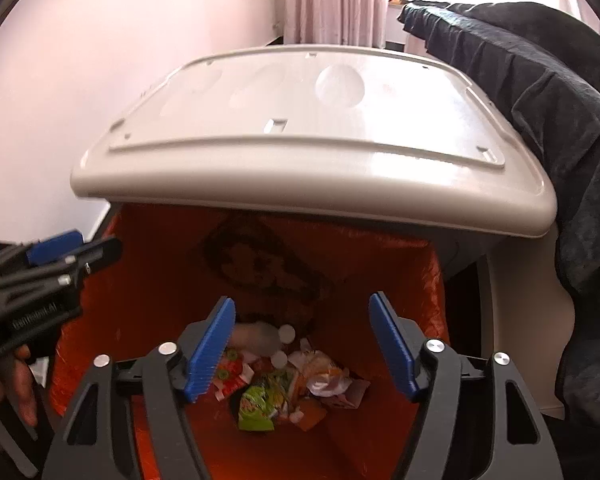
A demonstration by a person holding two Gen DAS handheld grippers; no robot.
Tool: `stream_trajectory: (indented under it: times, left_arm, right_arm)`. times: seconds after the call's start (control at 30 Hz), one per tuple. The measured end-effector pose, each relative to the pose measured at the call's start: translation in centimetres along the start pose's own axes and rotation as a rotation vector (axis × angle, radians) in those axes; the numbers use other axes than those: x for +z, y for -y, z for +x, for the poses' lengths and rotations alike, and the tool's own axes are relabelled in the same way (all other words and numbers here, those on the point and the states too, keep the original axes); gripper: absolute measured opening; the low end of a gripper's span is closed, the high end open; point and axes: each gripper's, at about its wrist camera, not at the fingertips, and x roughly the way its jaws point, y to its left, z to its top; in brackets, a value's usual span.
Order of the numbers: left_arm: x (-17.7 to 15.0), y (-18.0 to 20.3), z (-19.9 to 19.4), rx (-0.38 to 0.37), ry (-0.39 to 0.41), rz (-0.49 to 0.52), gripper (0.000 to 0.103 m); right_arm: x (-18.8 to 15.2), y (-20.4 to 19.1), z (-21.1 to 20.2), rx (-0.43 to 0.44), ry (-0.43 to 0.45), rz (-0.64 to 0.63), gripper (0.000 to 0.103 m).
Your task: Collect trash
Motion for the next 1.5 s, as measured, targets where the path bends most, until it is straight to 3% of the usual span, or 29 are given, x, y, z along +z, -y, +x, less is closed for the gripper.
stream_trajectory:
  times: [0.13,0.23,0.47,0.8,1.1,1.5]
  left_arm:
    - [1.0,0.2,-0.4,0.03,0.025,0.004,0.078]
    - [2.2,0.1,-1.1,0.043,0.066,-0.006,0.083]
    - [5.4,0.1,-2.5,0.092,0.141,-0.005,0.091]
    - [9.2,0.9,-2.9,0.122,0.193,0.031,0.092]
    - [11.4,1.4,-3.1,0.079,0.234,0.019,0.092]
    - [15.0,1.3,-2.6,0.092,0.296,0.005,0.092]
  right_arm:
    - [2.0,0.1,-1.1,-0.02,0.047,0.012,0.097]
    - [3.6,0.0,-2.2,-0.061,0.102,-0.006,0.098]
    - [7.2,-0.1,-2.6,-0.115,0.124,-0.022,0.098]
    - [12.4,0.9,-3.5,-0.136,0.23,-0.005,0.098]
    - [16.5,1.8,-4.0,-0.139,0.313,0.045,0.098]
    - [18.8,2.7,-2.6,-0.161,0.341,0.08,0.098]
